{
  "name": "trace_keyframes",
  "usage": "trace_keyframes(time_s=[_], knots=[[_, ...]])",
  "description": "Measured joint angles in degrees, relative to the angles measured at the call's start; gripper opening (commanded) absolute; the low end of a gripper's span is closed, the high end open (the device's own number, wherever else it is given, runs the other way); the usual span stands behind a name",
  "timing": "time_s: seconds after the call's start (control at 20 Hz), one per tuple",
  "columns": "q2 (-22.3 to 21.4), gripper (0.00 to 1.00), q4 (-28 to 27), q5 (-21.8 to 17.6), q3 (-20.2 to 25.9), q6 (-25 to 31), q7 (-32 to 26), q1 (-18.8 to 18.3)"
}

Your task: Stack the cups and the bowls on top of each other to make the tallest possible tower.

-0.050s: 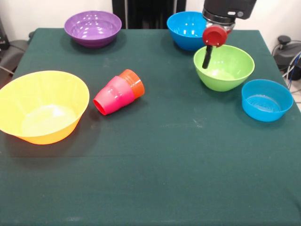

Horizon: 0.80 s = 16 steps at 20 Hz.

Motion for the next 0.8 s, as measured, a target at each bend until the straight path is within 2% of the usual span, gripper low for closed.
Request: trace_keyframes(time_s=[0.15, 0.45, 0.8], knots=[[-0.9, 1.00, 2.3, -1.6, 2.2, -2.4, 1.8, -1.6], [-1.9, 1.00, 8.9, -9.8, 5.9, -11.0, 7.5, -5.9], [-2.2, 1.00, 17.6, -20.3, 7.1, -21.1, 14.4, -7.5]])
